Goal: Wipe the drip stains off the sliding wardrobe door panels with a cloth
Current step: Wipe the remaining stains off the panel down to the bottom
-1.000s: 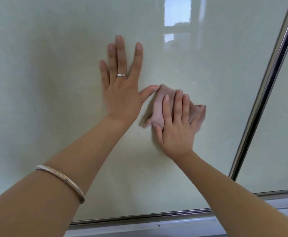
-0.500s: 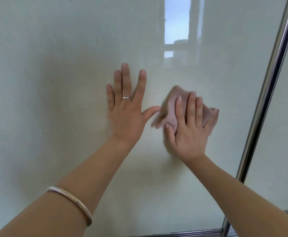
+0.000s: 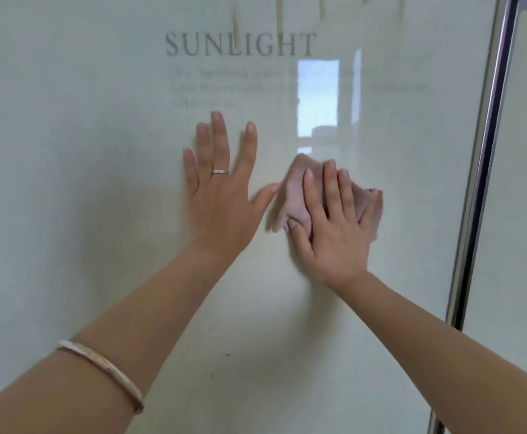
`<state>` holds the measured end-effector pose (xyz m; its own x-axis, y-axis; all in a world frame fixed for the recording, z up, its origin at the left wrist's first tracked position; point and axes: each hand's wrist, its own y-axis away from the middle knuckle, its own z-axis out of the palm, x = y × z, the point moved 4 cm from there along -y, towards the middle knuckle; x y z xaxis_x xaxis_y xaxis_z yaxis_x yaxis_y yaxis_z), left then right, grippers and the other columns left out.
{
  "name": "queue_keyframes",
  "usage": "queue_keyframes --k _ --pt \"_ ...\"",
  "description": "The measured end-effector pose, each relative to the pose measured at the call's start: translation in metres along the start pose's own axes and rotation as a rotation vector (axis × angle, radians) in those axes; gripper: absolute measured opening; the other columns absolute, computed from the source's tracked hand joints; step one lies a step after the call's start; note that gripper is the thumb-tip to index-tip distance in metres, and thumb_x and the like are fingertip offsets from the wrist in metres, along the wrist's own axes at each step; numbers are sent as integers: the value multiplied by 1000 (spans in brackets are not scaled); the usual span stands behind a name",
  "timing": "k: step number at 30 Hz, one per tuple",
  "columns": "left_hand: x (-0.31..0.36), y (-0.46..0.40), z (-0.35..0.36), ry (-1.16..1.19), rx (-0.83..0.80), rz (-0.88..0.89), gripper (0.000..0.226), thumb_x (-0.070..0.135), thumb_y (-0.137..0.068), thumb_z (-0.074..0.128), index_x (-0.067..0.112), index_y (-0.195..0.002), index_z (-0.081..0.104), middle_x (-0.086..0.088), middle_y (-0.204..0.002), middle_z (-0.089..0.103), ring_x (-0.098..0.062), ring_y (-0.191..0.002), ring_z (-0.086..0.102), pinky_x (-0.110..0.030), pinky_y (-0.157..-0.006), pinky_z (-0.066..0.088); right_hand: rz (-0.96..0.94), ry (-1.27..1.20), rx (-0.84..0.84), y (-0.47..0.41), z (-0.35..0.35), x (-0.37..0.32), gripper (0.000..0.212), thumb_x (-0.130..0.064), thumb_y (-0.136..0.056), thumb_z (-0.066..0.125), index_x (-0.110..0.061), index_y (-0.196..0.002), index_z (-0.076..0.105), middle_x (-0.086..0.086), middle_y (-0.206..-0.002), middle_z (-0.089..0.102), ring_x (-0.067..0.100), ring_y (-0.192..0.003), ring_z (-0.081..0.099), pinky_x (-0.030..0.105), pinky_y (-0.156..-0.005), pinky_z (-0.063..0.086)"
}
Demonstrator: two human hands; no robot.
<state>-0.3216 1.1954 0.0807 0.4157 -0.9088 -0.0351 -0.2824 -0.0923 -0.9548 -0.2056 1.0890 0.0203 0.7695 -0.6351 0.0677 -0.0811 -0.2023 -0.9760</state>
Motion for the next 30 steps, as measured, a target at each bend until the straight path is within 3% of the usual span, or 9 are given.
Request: queue_keyframes --k 3,9,11,15,17,20,23,28,30 --pt "-21 -53 -21 -23 -9 -47 83 59 -89 40 24 -149 -4 -18 -155 -14 -35 -142 -14 -44 -113 -7 -19 -16 -21 -70 -17 2 67 -51 -94 27 -16 -151 28 12 -157 25 25 -145 16 56 -111 1" --pt "-58 -126 -33 62 -103 -223 93 66 -83 42 26 -149 -9 -14 -153 -23 -32 -141 -19 -44 -113 -8 133 -55 -22 -184 -39 11 72 -59 -85 1 -31 -150 -11 -2 -163 -7 15 -148 -11 51 -112 -18" --pt "-59 -124 -27 86 -81 -214 93 67 -82 42 28 -148 -10 -12 -154 -23 -30 -142 -20 -43 -113 -8 138 -68 52 -177 -31 0 68 -56 -90 10 -28 -149 -7 2 -163 2 19 -149 -2 49 -112 -16" --pt "-61 -123 -26 91 -60 -220 94 67 -80 43 30 -148 -10 -10 -154 -23 -28 -142 -20 -41 -113 -10 -114 17 96 -170 -26 -4 65 -51 -94 28 -19 -150 33 9 -156 30 24 -144 21 54 -111 2" --pt "-61 -124 -27 102 -68 -217 94 67 -80 43 31 -147 -11 -9 -154 -24 -28 -141 -22 -41 -113 -11 -158 56 61 -188 -34 8 68 -56 -92 23 -22 -151 28 6 -158 25 23 -146 19 53 -113 -1" --pt "-62 -123 -26 111 -69 -220 94 68 -80 42 31 -147 -12 -8 -153 -25 -27 -141 -23 -40 -113 -12 52 17 35 -228 -42 16 71 -58 -89 8 -30 -154 3 -1 -163 2 17 -149 -2 57 -114 -8" --pt "-63 -123 -26 116 -54 -223 94 68 -80 42 31 -147 -11 -8 -153 -25 -26 -141 -23 -39 -113 -12 237 -36 56 -242 -38 -9 63 -51 -99 19 -30 -154 -2 -1 -163 -7 17 -149 -12 59 -114 -12" --pt "-68 -120 -30 121 -64 -229 95 69 -80 41 31 -147 -13 -8 -153 -26 -25 -141 -23 -39 -112 -12 -51 60 -17 -232 -43 -10 73 -61 -86 2 -33 -154 2 -4 -163 -2 15 -149 -3 54 -113 -8" --pt "-69 -121 -31 126 -71 -226 94 69 -80 41 31 -147 -13 -8 -153 -26 -25 -141 -24 -39 -112 -13 -6 86 -42 -241 -51 16 72 -61 -87 2 -34 -154 -2 -5 -163 -6 13 -149 -6 54 -113 -6"
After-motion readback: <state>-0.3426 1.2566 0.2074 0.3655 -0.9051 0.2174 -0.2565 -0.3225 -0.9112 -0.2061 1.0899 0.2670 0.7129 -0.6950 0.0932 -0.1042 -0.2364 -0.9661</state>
